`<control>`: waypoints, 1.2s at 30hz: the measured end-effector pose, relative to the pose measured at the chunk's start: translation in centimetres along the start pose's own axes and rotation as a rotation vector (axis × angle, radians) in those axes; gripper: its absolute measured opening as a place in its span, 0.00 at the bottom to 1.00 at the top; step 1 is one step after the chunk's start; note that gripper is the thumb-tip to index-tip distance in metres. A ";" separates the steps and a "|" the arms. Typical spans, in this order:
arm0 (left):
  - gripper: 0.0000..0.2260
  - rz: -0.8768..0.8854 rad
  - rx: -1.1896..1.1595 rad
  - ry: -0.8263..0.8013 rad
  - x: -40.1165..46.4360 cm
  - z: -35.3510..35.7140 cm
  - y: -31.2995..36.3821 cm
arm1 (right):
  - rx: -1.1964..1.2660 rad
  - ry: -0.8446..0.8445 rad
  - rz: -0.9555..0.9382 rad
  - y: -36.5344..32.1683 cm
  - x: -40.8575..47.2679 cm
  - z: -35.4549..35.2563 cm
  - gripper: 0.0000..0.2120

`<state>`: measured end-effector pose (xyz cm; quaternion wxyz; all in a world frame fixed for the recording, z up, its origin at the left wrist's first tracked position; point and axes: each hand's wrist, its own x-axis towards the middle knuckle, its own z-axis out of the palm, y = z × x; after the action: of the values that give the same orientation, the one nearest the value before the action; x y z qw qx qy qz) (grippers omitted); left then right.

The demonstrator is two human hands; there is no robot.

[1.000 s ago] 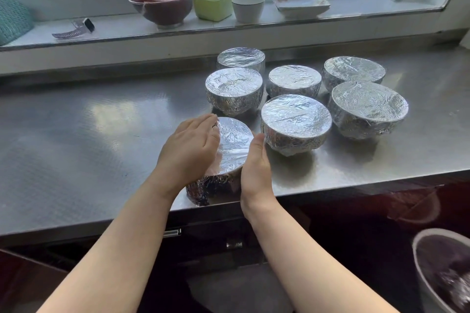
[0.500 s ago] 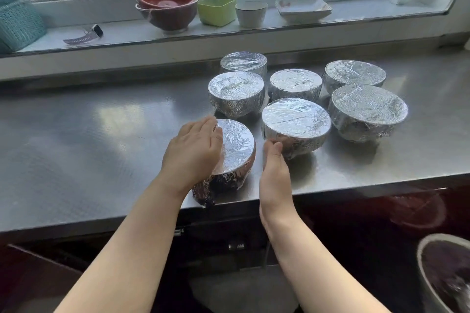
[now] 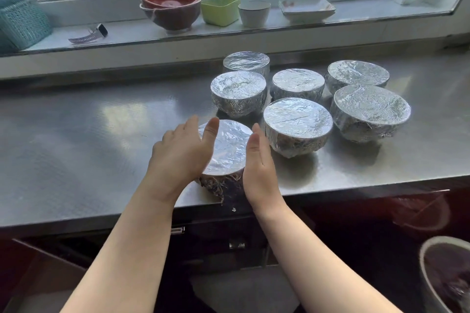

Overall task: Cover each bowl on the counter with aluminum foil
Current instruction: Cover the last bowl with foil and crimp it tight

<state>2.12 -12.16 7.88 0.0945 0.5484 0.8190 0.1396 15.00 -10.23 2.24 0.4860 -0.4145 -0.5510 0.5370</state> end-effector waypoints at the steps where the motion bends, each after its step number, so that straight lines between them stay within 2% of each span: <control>1: 0.33 0.005 0.043 0.034 0.0 0.0 -0.2 | 0.018 -0.004 0.025 0.0 0.3 -0.1 0.27; 3: 0.33 0.084 0.087 0.104 0.2 0.3 -0.5 | 0.024 0.017 0.035 0.0 0.7 -0.3 0.28; 5: 0.33 0.241 0.097 0.131 0.5 0.7 -0.7 | 0.010 0.074 -0.032 -0.4 0.6 -0.3 0.30; 7: 0.32 0.352 0.092 0.113 0.9 1.2 -0.9 | 0.012 0.120 -0.107 -0.6 0.1 -0.3 0.30; 10: 0.37 0.420 0.085 0.058 1.6 1.7 -1.2 | -0.015 0.146 -0.205 -0.8 -1.2 0.3 0.25; 13: 0.39 0.414 0.077 0.001 1.8 2.2 -1.3 | -0.165 0.087 -0.248 -0.5 -1.6 1.7 0.27; 16: 0.40 0.401 0.069 0.011 1.8 2.4 -1.4 | -0.270 0.079 -0.151 -0.1 -1.0 2.4 0.31; 21: 0.39 0.395 0.071 0.029 1.8 2.4 -1.3 | -0.072 0.086 0.007 -0.6 -0.2 2.0 0.24; 24: 0.34 0.390 0.052 0.039 1.5 2.3 -1.0 | 0.042 0.115 0.043 0.1 0.1 1.8 0.23; 27: 0.33 0.377 0.029 0.037 1.5 2.3 -1.0 | 0.183 0.147 0.068 1.3 0.5 2.0 0.28; 31: 0.34 0.357 0.013 0.044 1.7 2.5 -1.2 | 0.289 0.174 0.134 3.0 0.8 2.1 0.24; 36: 0.32 0.305 -0.025 0.060 1.4 2.3 -0.9 | 0.275 0.083 0.222 3.8 1.5 1.7 0.32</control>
<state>1.51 -10.88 5.43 0.0545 0.6607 0.7270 0.1790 12.79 -8.82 -1.33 0.4981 -0.4242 -0.4029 0.6400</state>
